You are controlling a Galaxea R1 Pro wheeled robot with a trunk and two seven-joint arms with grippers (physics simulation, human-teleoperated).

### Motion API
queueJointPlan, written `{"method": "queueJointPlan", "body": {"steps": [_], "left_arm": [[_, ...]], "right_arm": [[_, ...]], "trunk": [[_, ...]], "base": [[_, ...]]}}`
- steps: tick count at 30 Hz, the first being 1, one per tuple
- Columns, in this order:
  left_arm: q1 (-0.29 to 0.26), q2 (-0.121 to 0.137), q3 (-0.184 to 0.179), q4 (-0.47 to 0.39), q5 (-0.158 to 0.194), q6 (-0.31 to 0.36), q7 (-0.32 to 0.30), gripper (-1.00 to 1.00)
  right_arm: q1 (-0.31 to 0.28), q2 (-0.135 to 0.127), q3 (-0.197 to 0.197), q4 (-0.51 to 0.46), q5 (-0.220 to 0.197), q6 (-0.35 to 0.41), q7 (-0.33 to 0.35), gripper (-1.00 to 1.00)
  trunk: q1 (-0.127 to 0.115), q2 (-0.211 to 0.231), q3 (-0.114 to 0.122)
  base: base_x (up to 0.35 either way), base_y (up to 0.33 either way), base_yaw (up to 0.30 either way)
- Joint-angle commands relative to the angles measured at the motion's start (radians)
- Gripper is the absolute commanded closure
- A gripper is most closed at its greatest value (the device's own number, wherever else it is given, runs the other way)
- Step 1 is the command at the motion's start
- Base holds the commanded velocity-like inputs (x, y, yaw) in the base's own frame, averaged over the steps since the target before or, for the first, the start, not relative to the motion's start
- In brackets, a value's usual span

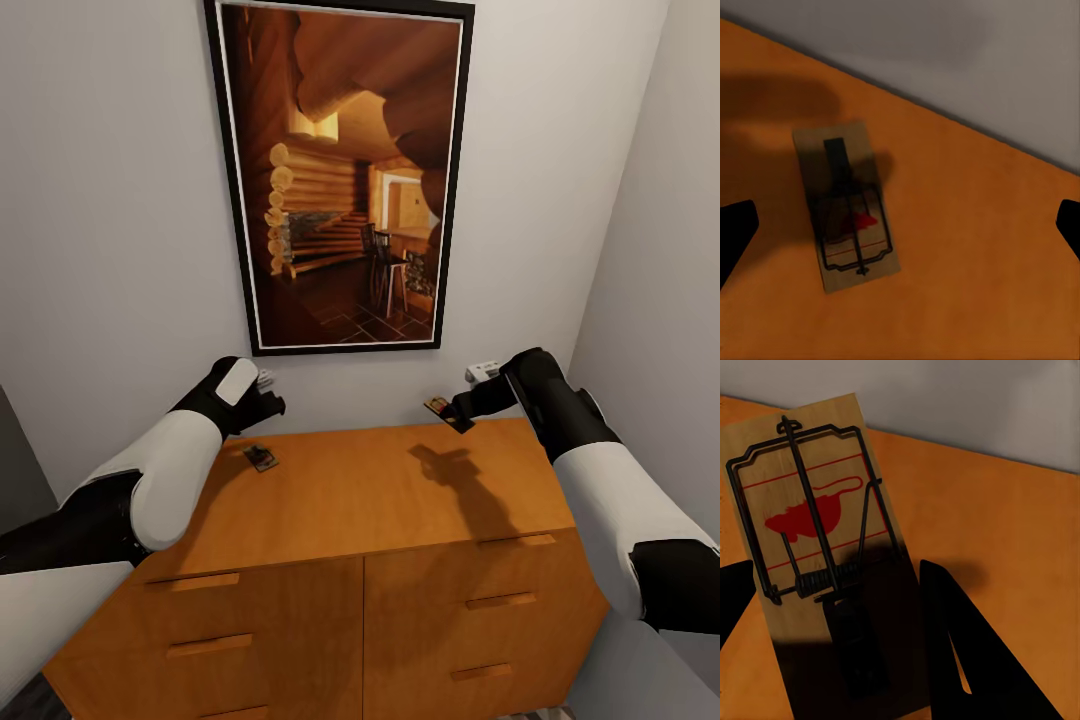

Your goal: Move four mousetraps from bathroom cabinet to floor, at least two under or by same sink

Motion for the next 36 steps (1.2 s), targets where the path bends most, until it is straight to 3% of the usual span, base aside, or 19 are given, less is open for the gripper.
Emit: {"method": "queueJointPlan", "body": {"steps": [1, 7, 12, 16, 23, 36], "left_arm": [[0.000, 0.001, 0.001, 0.001, 0.011, 0.003, 0.010, -1.00], [0.000, 0.022, 0.002, 0.021, 0.013, 0.019, 0.010, -1.00], [0.000, 0.067, 0.004, 0.059, 0.017, 0.035, 0.010, -1.00], [0.000, 0.083, 0.005, 0.069, 0.018, 0.053, 0.010, -1.00], [0.000, 0.087, 0.004, 0.074, 0.017, 0.064, 0.010, -1.00], [0.000, 0.080, 0.004, 0.067, 0.015, 0.067, 0.010, -1.00]], "right_arm": [[-0.001, 0.001, 0.002, -0.001, 0.007, 0.003, 0.004, 1.00], [-0.001, 0.009, 0.001, 0.002, 0.005, 0.003, -0.042, 1.00], [-0.001, 0.022, -0.001, 0.023, -0.003, 0.003, -0.114, 1.00], [-0.001, 0.035, -0.003, 0.048, -0.004, 0.003, -0.133, 1.00], [-0.001, 0.042, -0.004, 0.067, -0.005, 0.003, -0.141, 1.00], [-0.001, 0.031, -0.005, 0.070, -0.002, 0.003, -0.143, 1.00]], "trunk": [[0.000, -0.001, -0.001], [0.000, -0.001, -0.001], [0.000, -0.001, -0.001], [0.000, -0.001, -0.001], [0.000, -0.001, -0.001], [0.000, -0.001, -0.001]], "base": [[0.000, 0.000, 0.000], [0.000, 0.000, 0.000], [0.000, 0.000, 0.000], [0.000, 0.000, 0.000], [0.000, 0.000, 0.000], [0.000, 0.000, 0.000]]}}
